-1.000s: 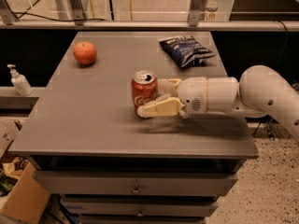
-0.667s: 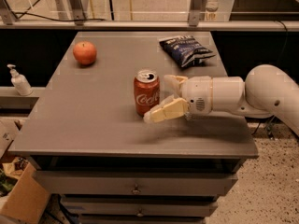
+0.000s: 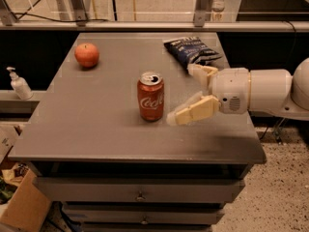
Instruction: Place coke can upright
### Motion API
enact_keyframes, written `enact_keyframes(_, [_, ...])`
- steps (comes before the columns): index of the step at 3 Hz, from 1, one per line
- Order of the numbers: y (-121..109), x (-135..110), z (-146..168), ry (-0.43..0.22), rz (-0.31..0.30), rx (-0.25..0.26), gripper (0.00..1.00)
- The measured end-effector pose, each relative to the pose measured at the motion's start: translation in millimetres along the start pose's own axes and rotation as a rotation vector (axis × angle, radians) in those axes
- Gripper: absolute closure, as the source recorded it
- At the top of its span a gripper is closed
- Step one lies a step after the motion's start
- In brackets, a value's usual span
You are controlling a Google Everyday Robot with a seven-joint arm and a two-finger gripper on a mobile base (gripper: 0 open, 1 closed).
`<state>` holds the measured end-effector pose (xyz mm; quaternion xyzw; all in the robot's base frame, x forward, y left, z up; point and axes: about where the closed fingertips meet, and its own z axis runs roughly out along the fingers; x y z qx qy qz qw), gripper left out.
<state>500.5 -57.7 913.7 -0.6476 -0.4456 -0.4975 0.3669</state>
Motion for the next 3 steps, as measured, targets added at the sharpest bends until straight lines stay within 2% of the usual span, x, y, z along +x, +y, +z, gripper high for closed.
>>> enact_keyframes(1, [-21.1, 25.0, -41.0, 0.028, -0.056, -0.045, 0.0])
enact_keyframes(2, [-21.5, 22.8, -58.7, 0.03, -0.01, -0.08, 0.0])
enact_keyframes(3, [-21.5, 22.8, -58.7, 0.03, -0.01, -0.08, 0.0])
